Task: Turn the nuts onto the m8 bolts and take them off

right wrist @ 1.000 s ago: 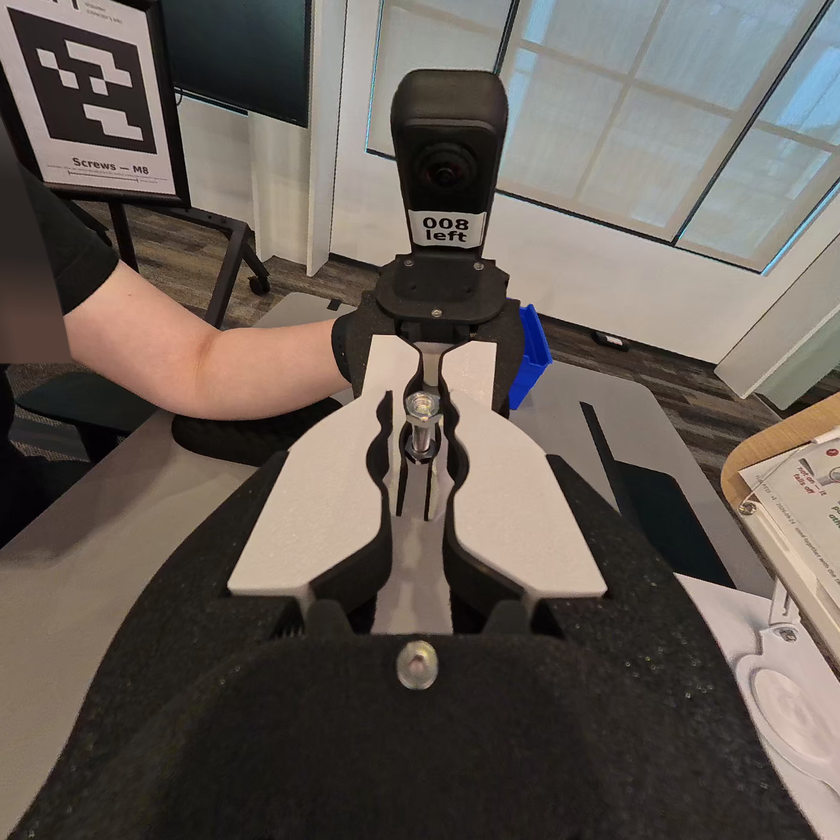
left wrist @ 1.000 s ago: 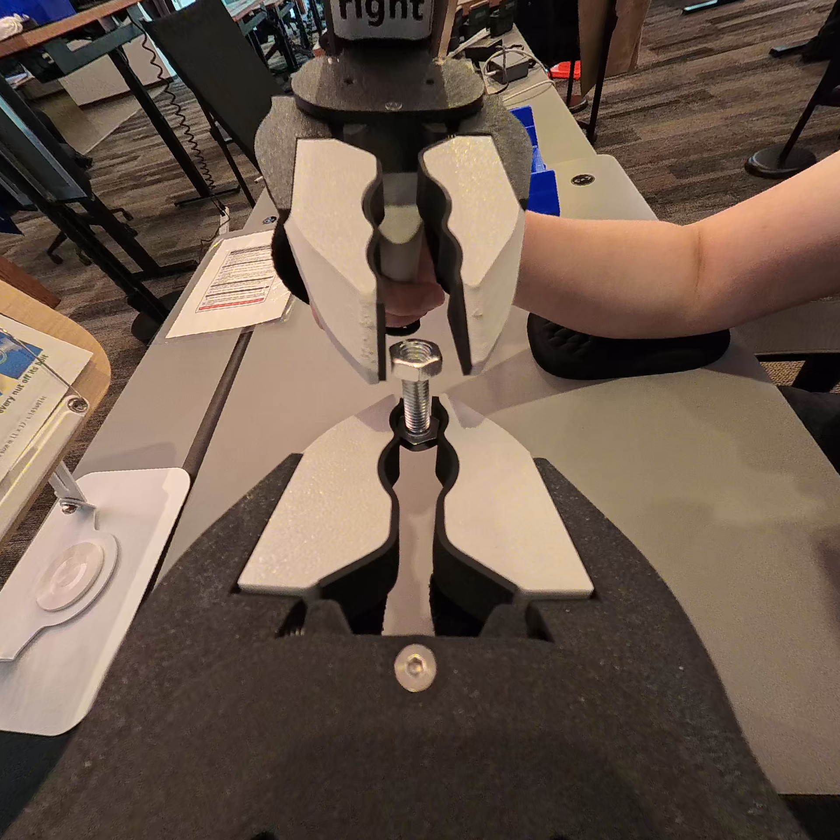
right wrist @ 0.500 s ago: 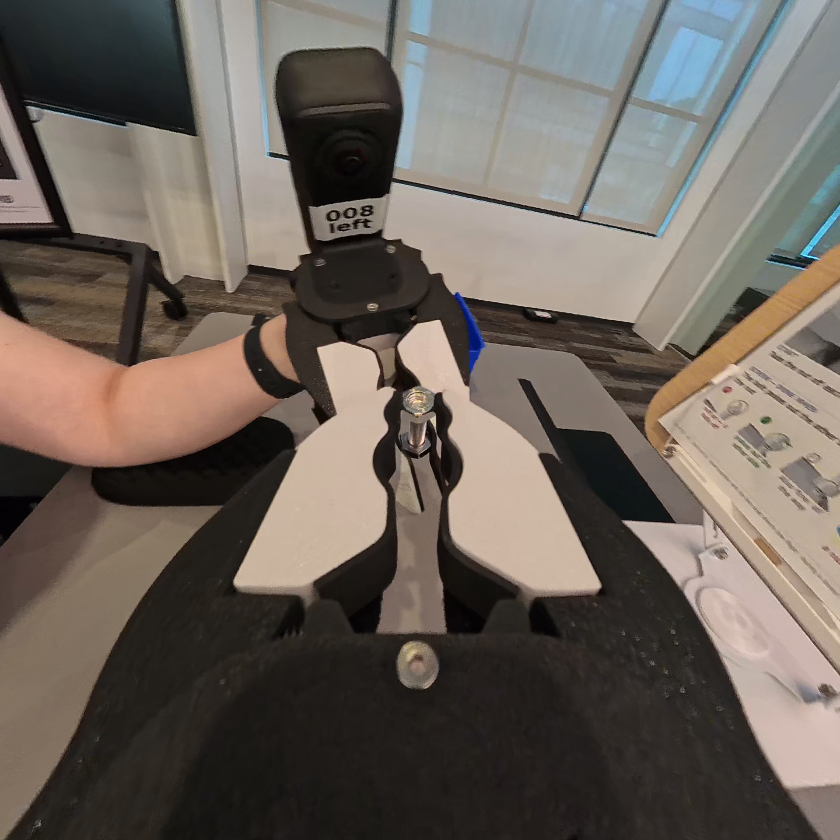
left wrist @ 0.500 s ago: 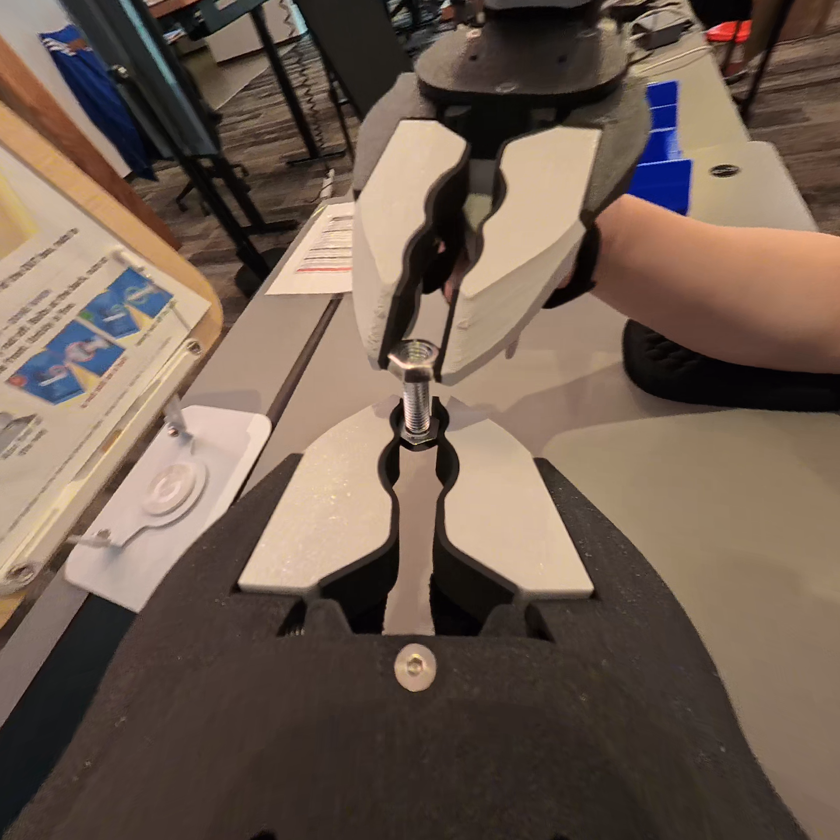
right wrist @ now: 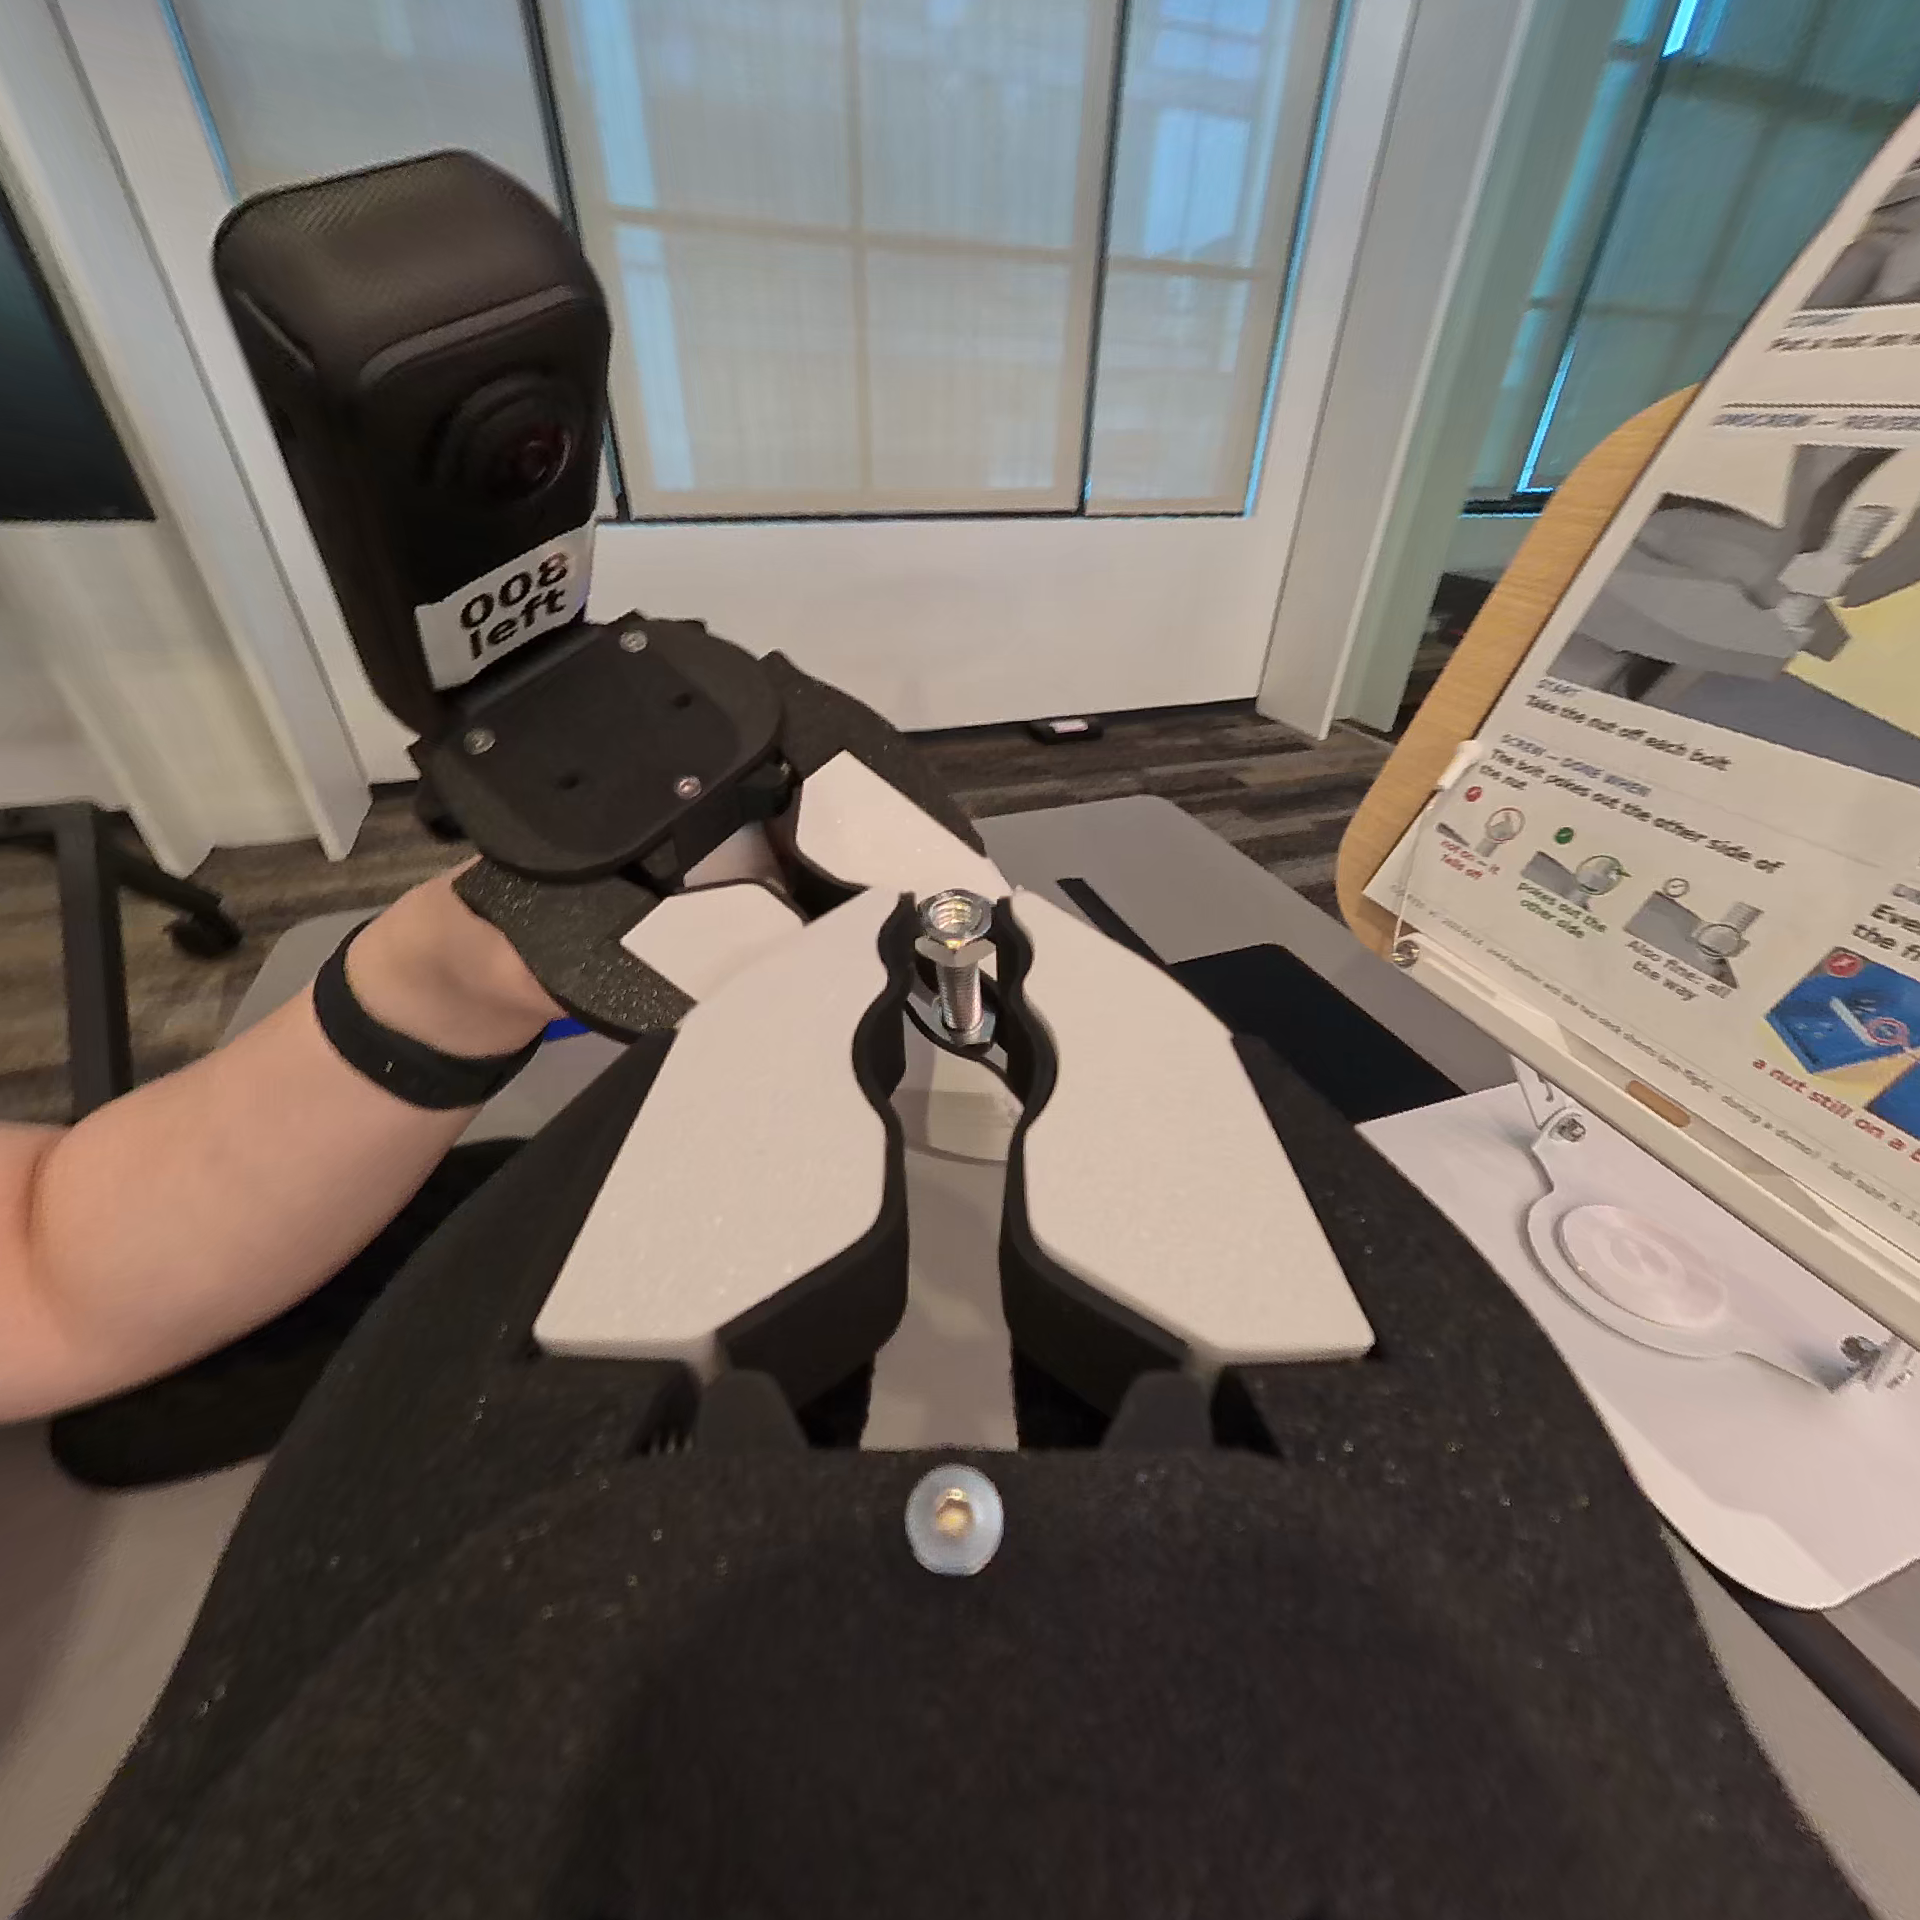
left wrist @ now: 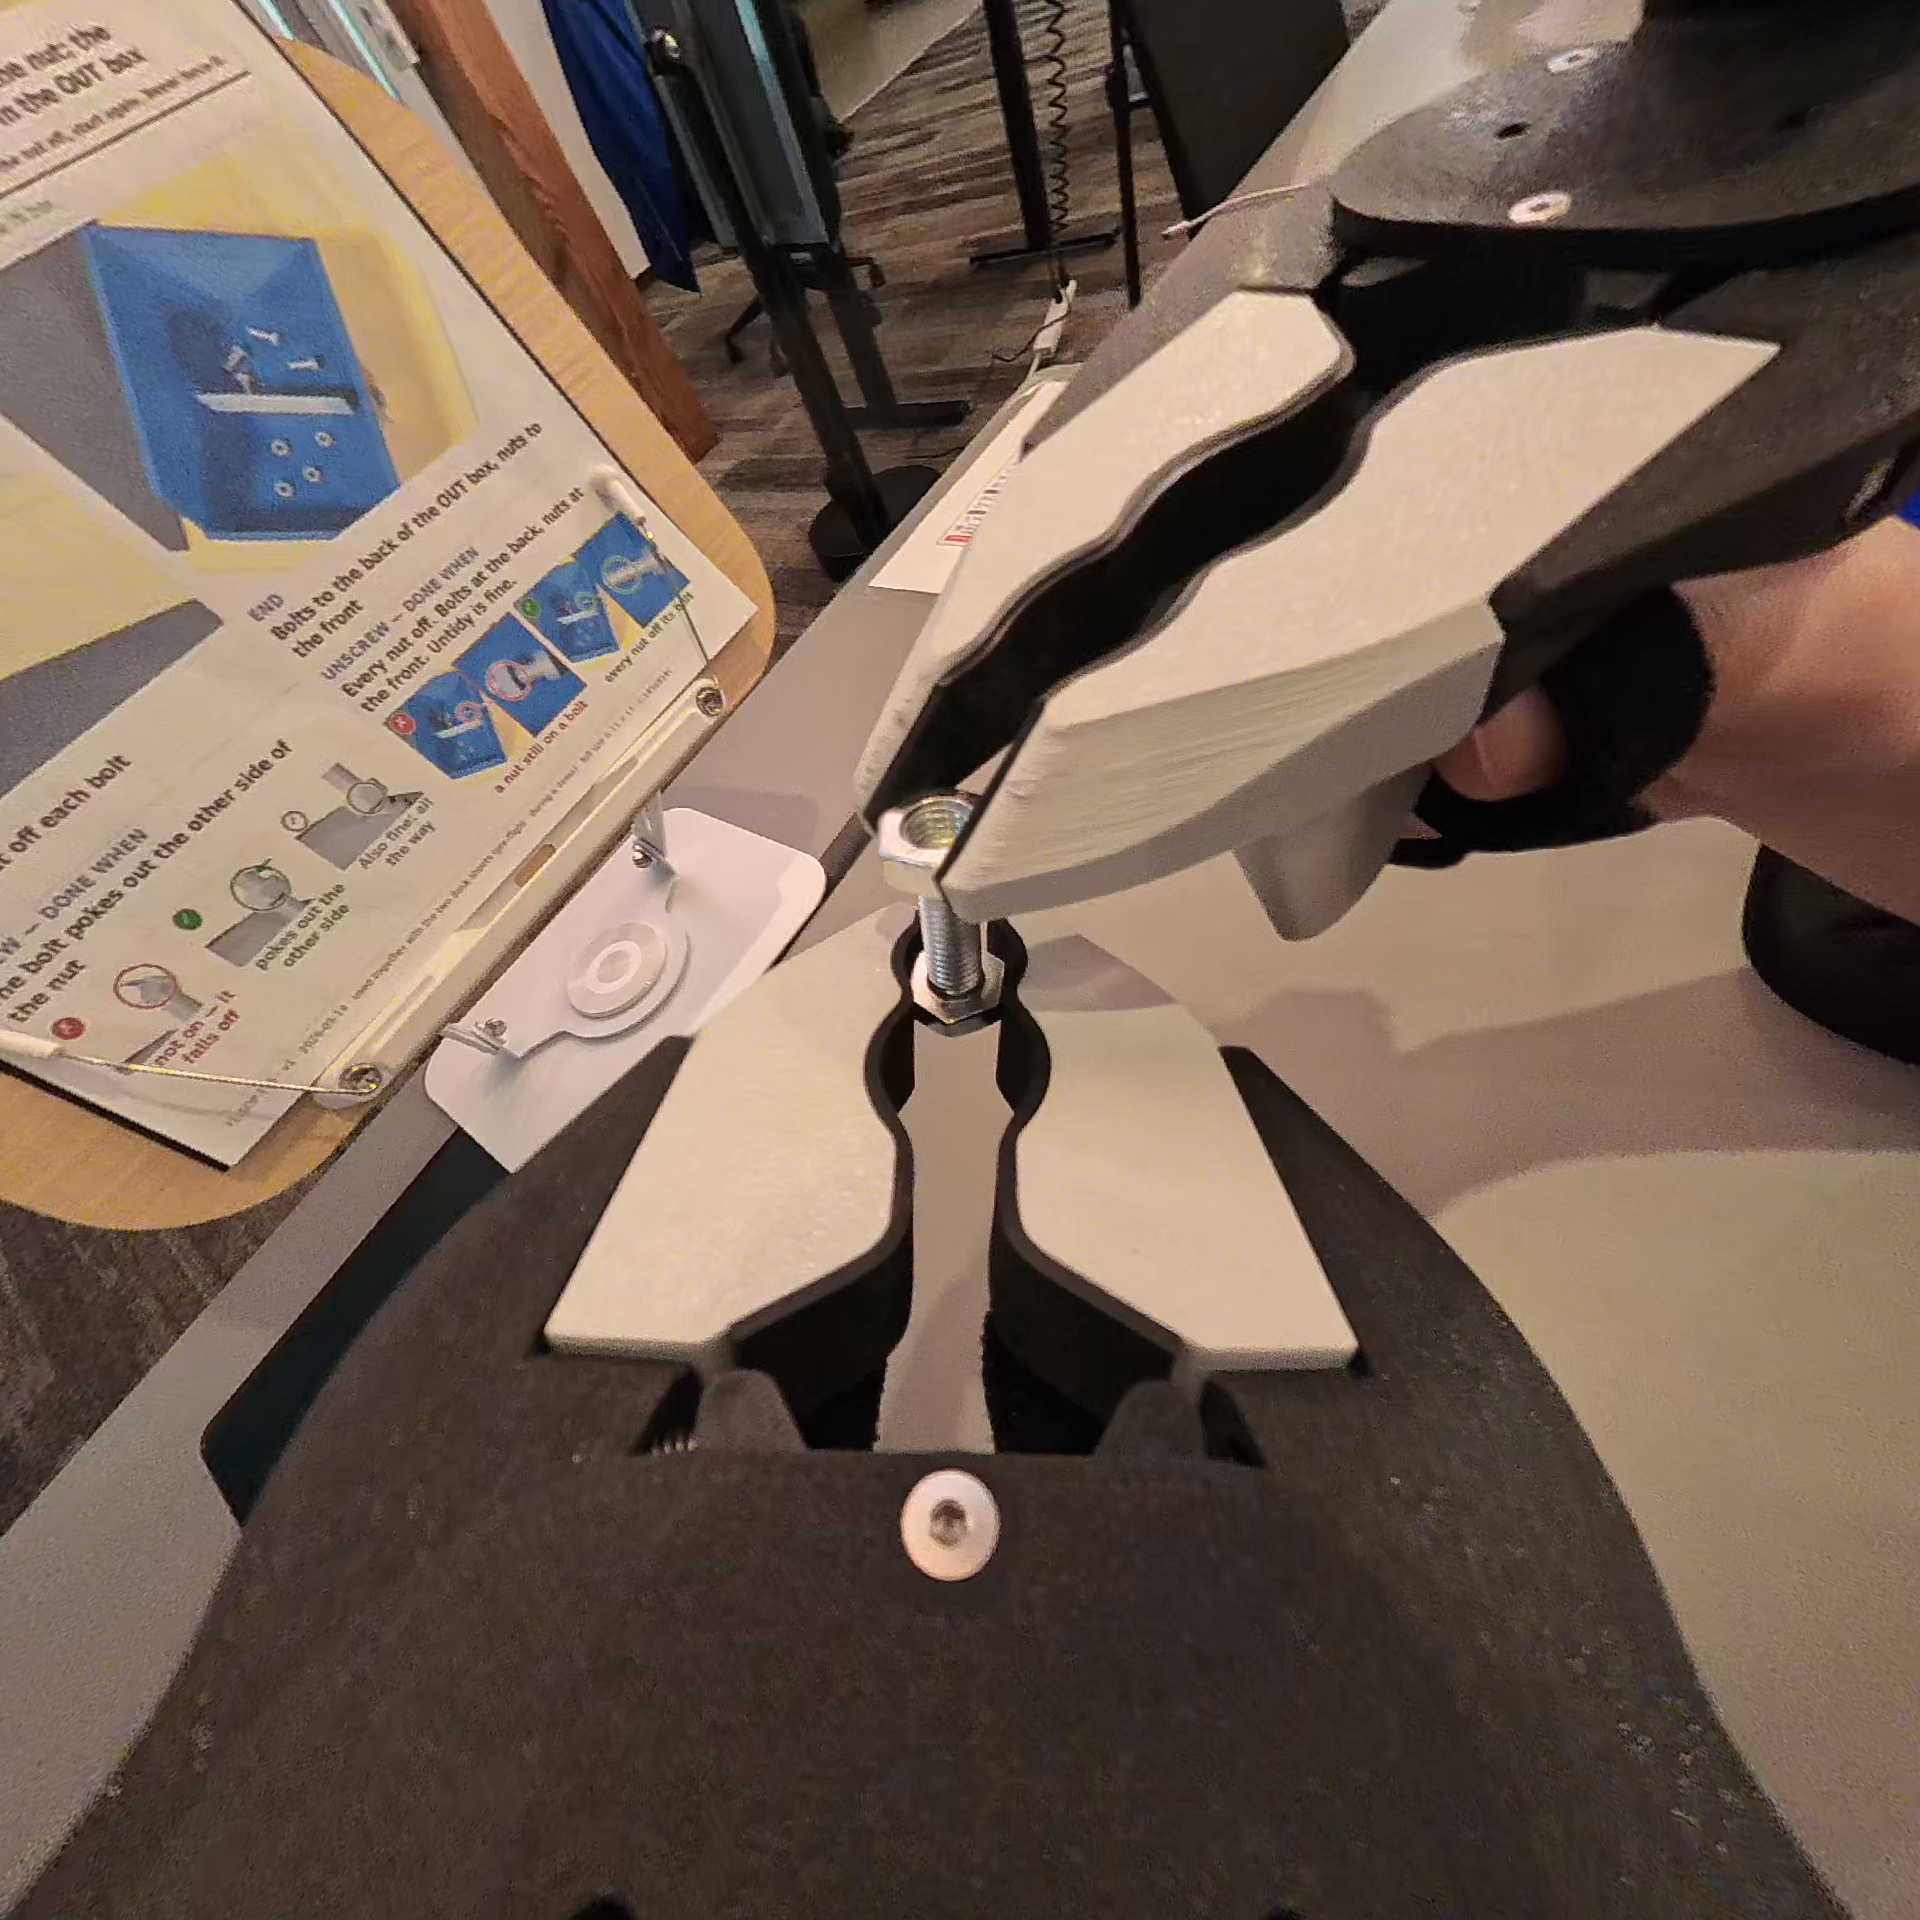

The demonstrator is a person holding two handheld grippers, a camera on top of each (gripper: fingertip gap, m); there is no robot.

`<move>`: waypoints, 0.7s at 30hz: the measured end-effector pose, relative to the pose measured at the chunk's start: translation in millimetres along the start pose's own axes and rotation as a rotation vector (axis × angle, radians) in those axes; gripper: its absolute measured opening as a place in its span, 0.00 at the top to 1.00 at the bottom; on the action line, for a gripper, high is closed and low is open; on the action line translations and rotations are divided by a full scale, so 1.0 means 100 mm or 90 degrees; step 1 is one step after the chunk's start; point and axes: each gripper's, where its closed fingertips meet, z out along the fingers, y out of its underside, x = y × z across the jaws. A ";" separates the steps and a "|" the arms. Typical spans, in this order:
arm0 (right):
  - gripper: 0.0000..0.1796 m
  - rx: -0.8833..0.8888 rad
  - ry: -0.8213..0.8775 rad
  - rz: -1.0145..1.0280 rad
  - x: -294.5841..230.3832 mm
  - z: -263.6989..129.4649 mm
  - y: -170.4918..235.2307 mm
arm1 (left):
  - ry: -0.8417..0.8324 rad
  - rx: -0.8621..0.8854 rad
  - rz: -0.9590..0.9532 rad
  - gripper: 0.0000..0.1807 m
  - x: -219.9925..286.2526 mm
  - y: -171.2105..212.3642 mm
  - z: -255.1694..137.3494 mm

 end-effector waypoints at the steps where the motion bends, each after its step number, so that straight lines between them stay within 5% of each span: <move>1: 0.92 0.004 0.010 0.002 0.01 0.00 -0.01 | -0.010 0.000 -0.003 0.94 -0.01 -0.01 0.00; 21: 0.90 0.007 0.062 -0.038 0.04 -0.01 -0.06 | -0.020 0.000 -0.020 0.94 -0.01 -0.05 -0.01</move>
